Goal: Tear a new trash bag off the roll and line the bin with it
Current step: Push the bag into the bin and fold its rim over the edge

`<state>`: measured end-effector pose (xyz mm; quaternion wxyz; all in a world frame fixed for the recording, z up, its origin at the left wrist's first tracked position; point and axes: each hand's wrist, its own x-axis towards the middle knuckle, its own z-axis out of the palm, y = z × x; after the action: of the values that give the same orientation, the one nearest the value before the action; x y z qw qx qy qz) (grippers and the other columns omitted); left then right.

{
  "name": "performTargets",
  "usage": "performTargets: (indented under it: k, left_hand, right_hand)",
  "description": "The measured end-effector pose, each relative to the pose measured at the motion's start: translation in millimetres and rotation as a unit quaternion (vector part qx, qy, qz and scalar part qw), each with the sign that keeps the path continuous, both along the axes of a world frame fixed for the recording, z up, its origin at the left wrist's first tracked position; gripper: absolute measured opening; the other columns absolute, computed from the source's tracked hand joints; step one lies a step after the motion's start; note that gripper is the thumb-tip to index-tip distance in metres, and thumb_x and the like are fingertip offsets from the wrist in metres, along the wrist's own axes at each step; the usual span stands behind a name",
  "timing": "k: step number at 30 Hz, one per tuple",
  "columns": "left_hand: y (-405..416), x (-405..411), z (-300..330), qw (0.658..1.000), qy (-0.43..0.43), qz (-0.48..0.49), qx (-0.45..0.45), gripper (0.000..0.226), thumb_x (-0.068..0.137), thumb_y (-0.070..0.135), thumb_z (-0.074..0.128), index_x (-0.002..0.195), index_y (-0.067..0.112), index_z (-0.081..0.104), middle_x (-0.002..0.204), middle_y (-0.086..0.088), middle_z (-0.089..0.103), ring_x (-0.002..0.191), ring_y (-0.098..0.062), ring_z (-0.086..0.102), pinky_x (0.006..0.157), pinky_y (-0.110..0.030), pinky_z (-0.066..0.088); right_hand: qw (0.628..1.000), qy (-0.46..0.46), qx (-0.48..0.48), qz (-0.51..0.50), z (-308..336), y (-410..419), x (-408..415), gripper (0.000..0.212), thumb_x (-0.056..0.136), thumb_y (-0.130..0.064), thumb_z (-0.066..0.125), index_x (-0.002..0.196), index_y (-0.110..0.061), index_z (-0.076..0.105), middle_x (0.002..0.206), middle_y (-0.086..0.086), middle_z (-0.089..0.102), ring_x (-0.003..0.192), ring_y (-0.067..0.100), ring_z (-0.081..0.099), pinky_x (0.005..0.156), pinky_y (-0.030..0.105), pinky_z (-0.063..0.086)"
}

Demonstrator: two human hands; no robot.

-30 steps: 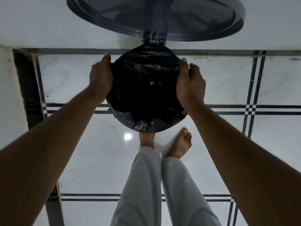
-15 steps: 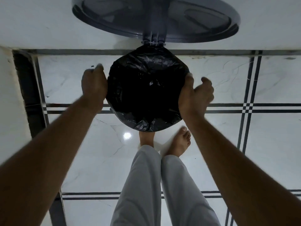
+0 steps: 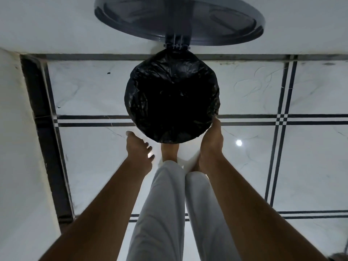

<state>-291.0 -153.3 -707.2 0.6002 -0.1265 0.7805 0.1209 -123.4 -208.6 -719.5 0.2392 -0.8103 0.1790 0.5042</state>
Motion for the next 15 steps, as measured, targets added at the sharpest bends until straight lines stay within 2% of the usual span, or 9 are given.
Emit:
performTargets:
  k: [1,3,6,8,10,11,13,14,15]
  left_hand:
    - [0,1,8,0.998,0.039,-0.053,0.017,0.053,0.110,0.055,0.041,0.134,0.015,0.065,0.134,-0.006,0.069,0.126,-0.024,0.064,0.123,-0.049,0.040]
    - [3,3,32,0.981,0.062,-0.160,0.092,0.027,0.109,0.041,0.058,0.097,0.019,0.070,0.103,0.001,0.073,0.105,-0.020,0.069,0.111,-0.043,0.051]
    - [14,11,76,0.924,0.042,-0.299,0.235,0.018,0.105,0.027,0.067,0.092,0.019,0.076,0.096,-0.004,0.081,0.095,-0.018,0.075,0.089,-0.036,0.055]
    - [27,22,109,0.874,0.049,-0.364,0.318,0.015,0.104,0.027,0.067,0.095,0.022,0.078,0.093,0.001,0.082,0.089,-0.016,0.078,0.085,-0.037,0.061]
    - [44,36,145,0.798,0.101,-0.420,0.420,0.016,0.105,0.028,0.064,0.101,0.020,0.077,0.095,0.006,0.080,0.090,-0.009,0.075,0.085,-0.030,0.060]
    - [55,43,166,0.741,0.151,-0.439,0.485,0.016,0.106,0.027,0.063,0.104,0.018,0.075,0.100,0.005,0.078,0.093,-0.007,0.072,0.085,-0.027,0.057]
    - [81,53,199,0.607,0.250,-0.438,0.615,0.016,0.108,0.022,0.061,0.112,0.010,0.071,0.114,-0.003,0.072,0.106,-0.013,0.067,0.093,-0.031,0.052]
    - [94,57,210,0.552,0.276,-0.442,0.651,0.021,0.109,0.022,0.059,0.120,0.007,0.068,0.123,-0.008,0.069,0.116,-0.018,0.064,0.101,-0.033,0.050]
    - [106,59,216,0.520,0.283,-0.462,0.660,0.030,0.111,0.026,0.056,0.131,0.006,0.064,0.133,-0.009,0.067,0.127,-0.020,0.061,0.110,-0.035,0.045]
  right_hand:
    - [0.999,-0.028,0.004,0.017,18,5,1,0.098,0.072,-0.099,0.034,0.148,-0.043,0.059,0.153,-0.008,0.063,0.152,0.026,0.048,0.129,0.058,0.032]
    - [0.992,-0.088,0.047,0.077,59,13,0,0.060,0.086,-0.080,0.048,0.124,-0.039,0.071,0.120,-0.014,0.074,0.126,0.020,0.065,0.119,0.057,0.045]
    - [0.960,-0.159,0.153,0.170,111,23,-2,0.017,0.102,-0.049,0.064,0.098,-0.035,0.073,0.092,-0.014,0.076,0.093,0.002,0.070,0.096,0.038,0.057]
    - [0.935,-0.193,0.214,0.207,141,37,0,0.020,0.108,-0.035,0.063,0.093,-0.029,0.073,0.086,-0.009,0.074,0.082,0.001,0.068,0.080,0.025,0.053]
    - [0.903,-0.250,0.273,0.220,173,56,2,0.021,0.111,-0.031,0.061,0.095,-0.024,0.073,0.088,-0.008,0.074,0.087,0.007,0.070,0.079,0.026,0.056]
    - [0.877,-0.297,0.313,0.214,189,67,4,0.020,0.111,-0.029,0.060,0.096,-0.022,0.071,0.091,-0.009,0.073,0.090,0.011,0.069,0.083,0.034,0.058]
    - [0.810,-0.402,0.385,0.186,212,87,11,0.014,0.111,-0.025,0.059,0.104,-0.017,0.068,0.102,-0.005,0.069,0.100,0.022,0.067,0.091,0.049,0.055]
    - [0.784,-0.438,0.402,0.178,218,95,15,0.015,0.111,-0.025,0.058,0.112,-0.013,0.068,0.109,-0.003,0.069,0.106,0.024,0.066,0.096,0.050,0.053]
    - [0.774,-0.452,0.405,0.179,222,102,21,0.022,0.112,-0.027,0.056,0.121,-0.011,0.067,0.116,-0.002,0.070,0.111,0.022,0.065,0.099,0.044,0.053]
